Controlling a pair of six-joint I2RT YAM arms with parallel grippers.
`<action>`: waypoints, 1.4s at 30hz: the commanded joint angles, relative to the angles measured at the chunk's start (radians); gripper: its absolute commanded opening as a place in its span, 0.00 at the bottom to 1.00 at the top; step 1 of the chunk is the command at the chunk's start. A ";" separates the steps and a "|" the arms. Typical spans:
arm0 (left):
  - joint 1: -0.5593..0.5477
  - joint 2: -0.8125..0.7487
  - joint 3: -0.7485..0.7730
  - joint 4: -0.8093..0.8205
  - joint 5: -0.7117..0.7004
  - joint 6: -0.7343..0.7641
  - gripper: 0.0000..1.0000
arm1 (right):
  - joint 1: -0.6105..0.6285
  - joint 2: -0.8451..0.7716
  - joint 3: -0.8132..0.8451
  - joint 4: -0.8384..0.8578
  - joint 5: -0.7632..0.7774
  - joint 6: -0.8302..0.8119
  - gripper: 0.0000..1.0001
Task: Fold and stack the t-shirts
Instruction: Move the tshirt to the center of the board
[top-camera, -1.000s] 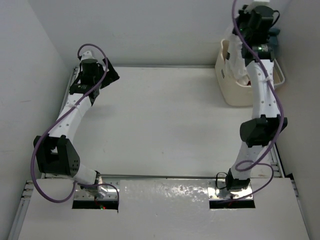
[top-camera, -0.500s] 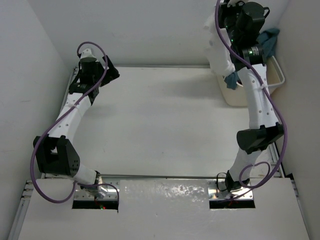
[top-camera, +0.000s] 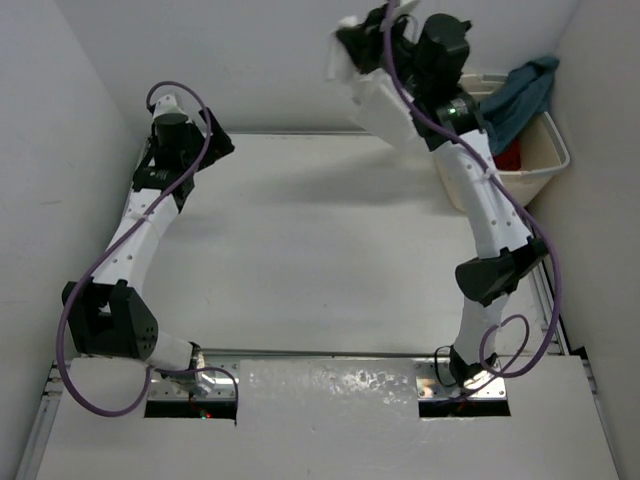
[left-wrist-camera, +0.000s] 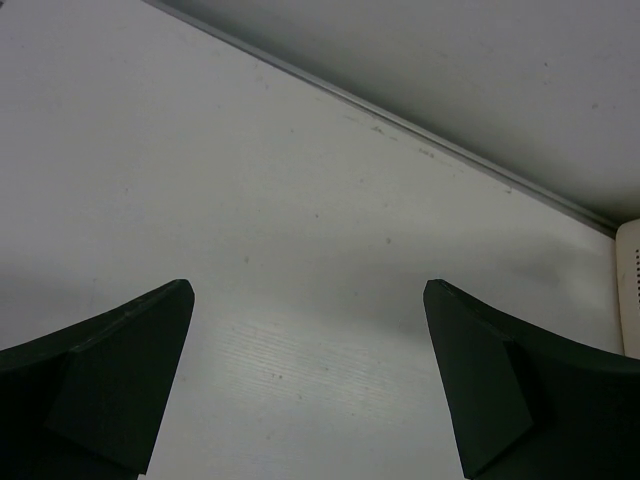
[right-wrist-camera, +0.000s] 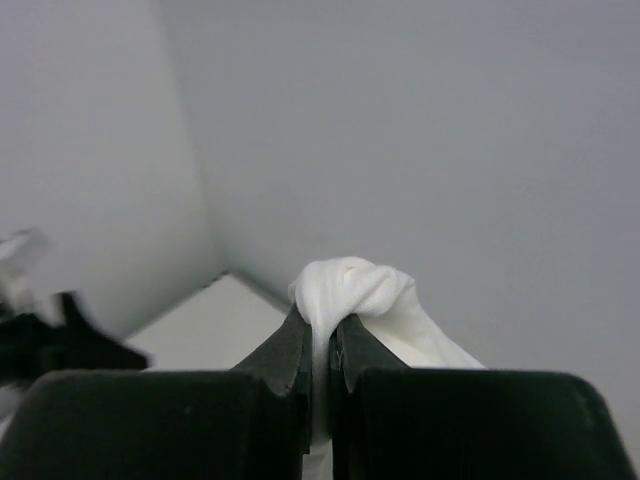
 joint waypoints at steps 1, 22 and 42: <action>0.029 -0.050 0.015 0.024 -0.038 -0.015 1.00 | 0.152 -0.035 0.013 0.147 -0.126 -0.023 0.00; 0.138 -0.124 -0.061 -0.294 -0.163 -0.175 1.00 | -0.018 -0.331 -1.015 0.110 0.326 0.089 0.09; 0.002 -0.193 -0.563 -0.441 0.002 -0.326 0.98 | 0.355 -0.458 -1.358 -0.152 0.060 -0.243 0.99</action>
